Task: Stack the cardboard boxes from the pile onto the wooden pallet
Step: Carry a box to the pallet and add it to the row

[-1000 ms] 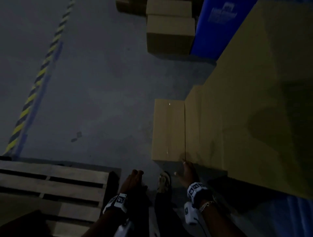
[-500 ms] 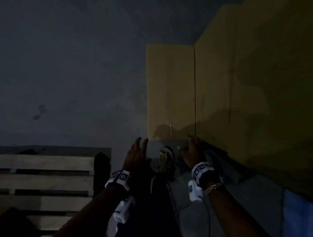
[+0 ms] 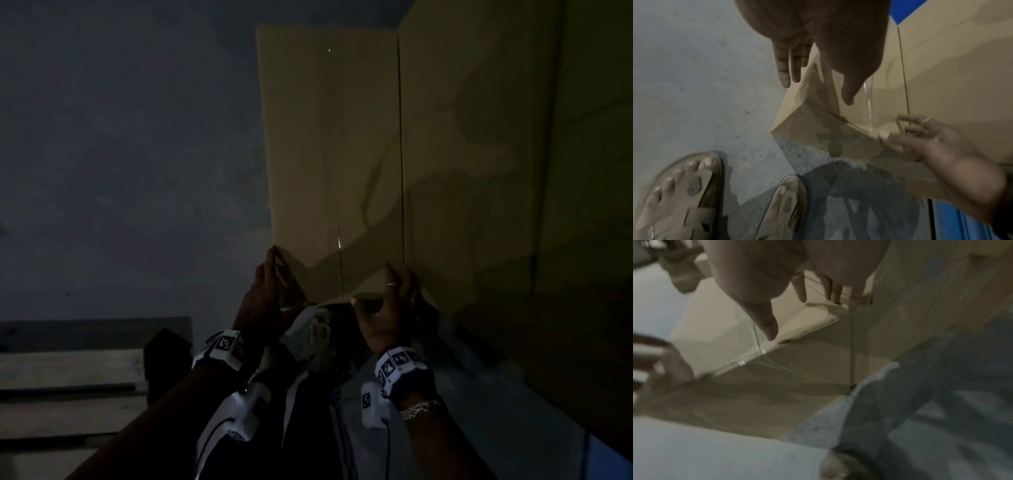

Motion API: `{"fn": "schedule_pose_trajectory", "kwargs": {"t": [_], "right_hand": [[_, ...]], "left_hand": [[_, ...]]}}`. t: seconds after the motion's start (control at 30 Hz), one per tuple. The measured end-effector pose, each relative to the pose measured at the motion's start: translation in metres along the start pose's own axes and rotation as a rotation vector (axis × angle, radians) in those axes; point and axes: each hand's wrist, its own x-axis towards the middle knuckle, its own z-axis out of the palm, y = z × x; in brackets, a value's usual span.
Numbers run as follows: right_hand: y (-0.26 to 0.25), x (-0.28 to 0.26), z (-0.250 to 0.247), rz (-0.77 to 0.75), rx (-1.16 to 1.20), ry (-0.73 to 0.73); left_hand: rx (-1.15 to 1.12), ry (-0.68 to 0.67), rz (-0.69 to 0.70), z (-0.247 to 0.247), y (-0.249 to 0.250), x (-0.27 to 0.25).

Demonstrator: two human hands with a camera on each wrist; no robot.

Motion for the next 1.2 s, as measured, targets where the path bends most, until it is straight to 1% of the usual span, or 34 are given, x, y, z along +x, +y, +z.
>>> {"fn": "schedule_pose_trajectory", "kwargs": {"t": [0.07, 0.1, 0.13, 0.2, 0.27, 0.33, 0.4, 0.47, 0.53, 0.67, 0.77, 0.83, 0.9, 0.97, 1.07, 1.13, 1.2], "right_hand": [[-0.003, 0.005, 0.0, -0.007, 0.093, 0.061], [-0.004, 0.006, 0.0, -0.006, 0.17, 0.068], [-0.005, 0.004, 0.001, 0.019, 0.273, 0.06], [-0.007, 0.001, -0.001, 0.14, 0.484, -0.005], [-0.005, 0.004, 0.0, 0.197, 0.61, -0.058], [-0.003, 0.009, 0.002, 0.184, 0.649, -0.099], [0.0, 0.014, 0.008, 0.187, 0.69, -0.17], [0.005, 0.02, 0.016, 0.207, 0.675, -0.196], [0.005, 0.027, 0.022, 0.199, 0.676, -0.18], [-0.007, 0.035, 0.034, 0.133, 0.68, -0.221], [-0.011, 0.027, 0.028, 0.098, 0.689, -0.238], [-0.018, 0.018, 0.01, 0.063, 0.689, -0.251], [-0.029, 0.01, -0.017, 0.045, 0.683, -0.31], [-0.048, 0.0, -0.05, 0.01, 0.644, -0.35], [-0.088, -0.013, -0.108, -0.109, 0.515, -0.478], [-0.12, -0.026, -0.153, -0.223, 0.493, -0.538], [-0.139, -0.042, -0.195, -0.363, 0.495, -0.584]], "left_hand": [[-0.043, 0.009, -0.027, 0.004, -0.003, -0.002], [-0.057, 0.013, -0.043, 0.005, -0.005, -0.003], [-0.063, 0.02, -0.061, 0.005, -0.007, -0.004], [-0.065, 0.048, -0.097, 0.001, -0.013, -0.006], [-0.068, 0.089, -0.114, -0.008, -0.025, -0.007], [-0.053, 0.076, -0.064, -0.021, -0.039, -0.009], [-0.036, 0.014, -0.006, -0.033, -0.051, -0.005], [0.013, -0.048, 0.002, -0.039, -0.058, 0.004], [0.075, -0.068, -0.003, -0.039, -0.061, 0.016], [0.048, -0.133, -0.005, -0.036, -0.056, 0.027], [0.044, -0.116, -0.009, -0.041, -0.049, 0.015], [0.076, -0.099, 0.001, -0.047, -0.041, -0.004], [0.086, -0.083, -0.032, -0.056, -0.027, -0.034], [0.062, -0.034, -0.063, -0.066, -0.007, -0.069], [0.037, 0.051, -0.118, -0.081, 0.034, -0.126], [0.054, 0.121, -0.169, -0.095, 0.069, -0.163], [0.058, 0.196, -0.192, -0.113, 0.108, -0.201]]}}
